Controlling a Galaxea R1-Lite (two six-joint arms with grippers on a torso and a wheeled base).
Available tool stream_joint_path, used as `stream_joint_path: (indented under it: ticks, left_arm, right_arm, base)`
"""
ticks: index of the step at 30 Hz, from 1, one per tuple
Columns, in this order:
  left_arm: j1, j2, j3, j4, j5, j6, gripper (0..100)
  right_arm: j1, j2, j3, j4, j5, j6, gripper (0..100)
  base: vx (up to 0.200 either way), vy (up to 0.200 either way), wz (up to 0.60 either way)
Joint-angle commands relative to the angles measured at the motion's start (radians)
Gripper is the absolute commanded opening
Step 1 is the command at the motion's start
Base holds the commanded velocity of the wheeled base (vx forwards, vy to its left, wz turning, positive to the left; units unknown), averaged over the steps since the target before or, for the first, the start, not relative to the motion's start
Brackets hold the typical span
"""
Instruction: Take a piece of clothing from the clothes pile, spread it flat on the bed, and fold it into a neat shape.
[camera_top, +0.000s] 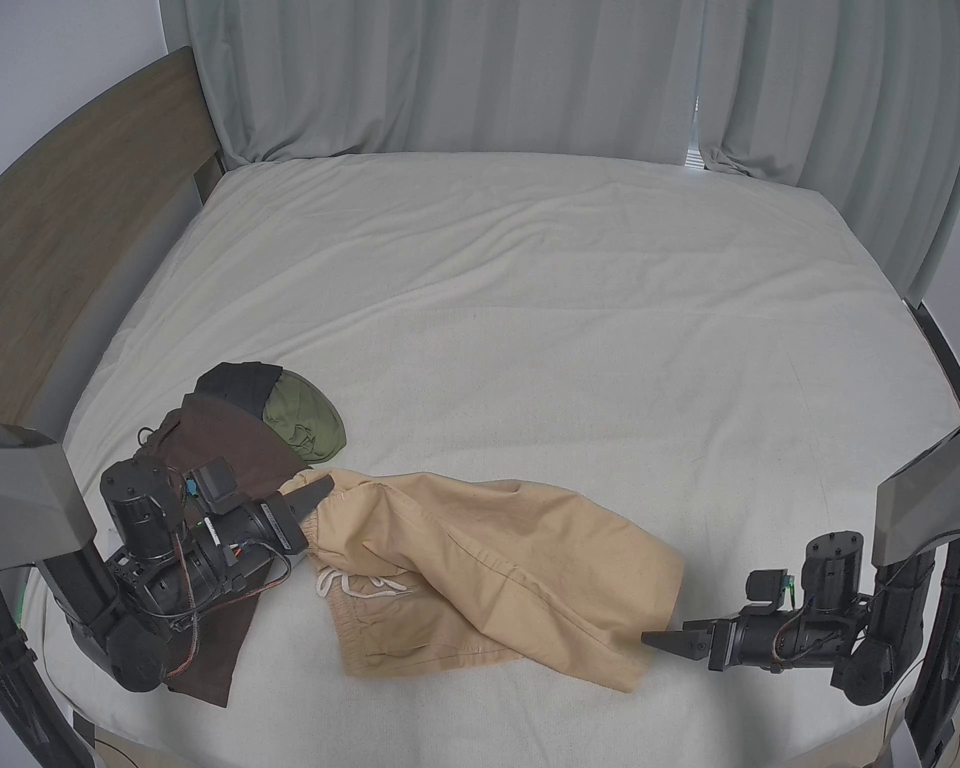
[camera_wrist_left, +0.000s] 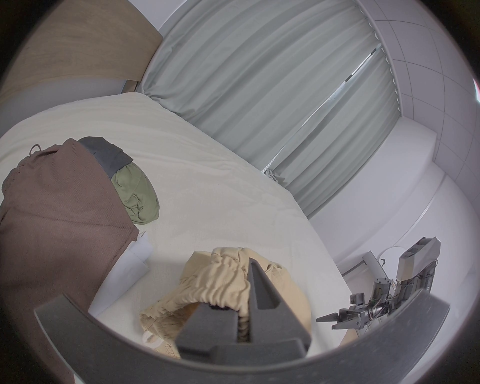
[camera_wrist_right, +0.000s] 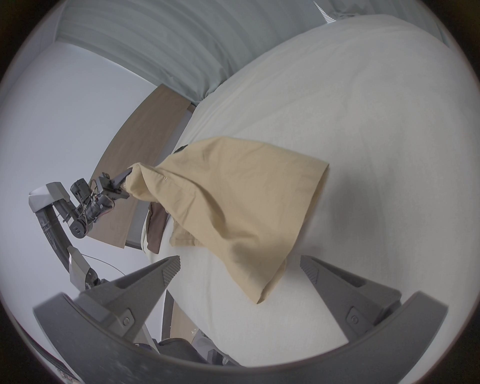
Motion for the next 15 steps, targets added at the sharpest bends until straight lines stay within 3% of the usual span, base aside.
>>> stream_joint_path:
  ticks: [1,11,15]
  left_arm:
    - [0.0,0.004,0.0,0.0,0.0,-0.001,0]
    - [0.0,0.004,0.0,0.0,0.0,-0.002,0]
    - [0.0,0.004,0.0,0.0,0.0,-0.002,0]
  right_arm:
    - [0.027,0.036,-0.003,0.0,0.001,0.002,100]
    - [0.065,0.108,-0.018,-0.001,0.001,0.005,100]
    - [0.107,0.108,-0.049,-0.001,0.001,0.047,100]
  base:
    - [0.0,0.0,0.0]
    - [0.0,0.0,0.0]
    - [0.0,0.0,0.0]
